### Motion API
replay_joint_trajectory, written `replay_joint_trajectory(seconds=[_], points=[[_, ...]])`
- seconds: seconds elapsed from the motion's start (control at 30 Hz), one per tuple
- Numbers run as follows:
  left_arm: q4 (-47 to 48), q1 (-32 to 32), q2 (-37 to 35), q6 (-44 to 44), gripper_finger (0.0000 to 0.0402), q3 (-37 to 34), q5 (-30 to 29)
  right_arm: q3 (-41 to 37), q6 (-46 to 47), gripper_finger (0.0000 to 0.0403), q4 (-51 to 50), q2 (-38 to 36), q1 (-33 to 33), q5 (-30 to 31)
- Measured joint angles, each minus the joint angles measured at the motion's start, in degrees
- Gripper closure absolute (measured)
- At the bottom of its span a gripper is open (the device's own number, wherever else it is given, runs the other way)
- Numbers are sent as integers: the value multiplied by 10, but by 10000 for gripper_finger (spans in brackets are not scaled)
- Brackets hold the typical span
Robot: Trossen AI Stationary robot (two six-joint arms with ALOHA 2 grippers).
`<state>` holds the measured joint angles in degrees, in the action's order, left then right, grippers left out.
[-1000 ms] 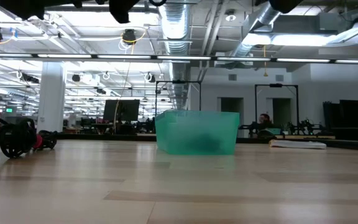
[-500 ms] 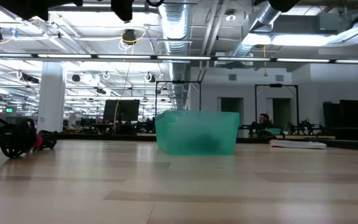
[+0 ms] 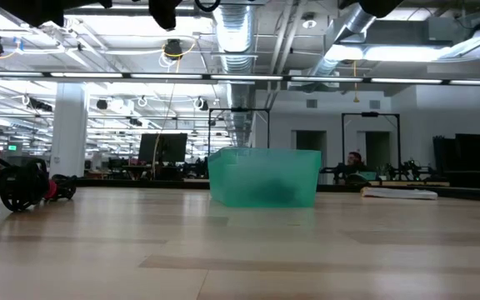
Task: Pick and place USB-C Cables
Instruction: Put the right black charger cable into the green bin
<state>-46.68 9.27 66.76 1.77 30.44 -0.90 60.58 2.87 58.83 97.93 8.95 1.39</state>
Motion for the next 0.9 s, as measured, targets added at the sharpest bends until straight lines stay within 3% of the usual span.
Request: replay_joint_trajectory(seconds=[0.37, 0.7, 0.9], points=[[0, -7, 1, 13, 153, 0, 1, 0, -3, 361, 4, 0, -1, -1], [-36, -19, 68, 28, 170, 14, 8, 0, -3, 361, 2, 0, -1, -1], [-45, -19, 72, 28, 172, 19, 8, 0, -3, 361, 0, 0, -1, -1]])
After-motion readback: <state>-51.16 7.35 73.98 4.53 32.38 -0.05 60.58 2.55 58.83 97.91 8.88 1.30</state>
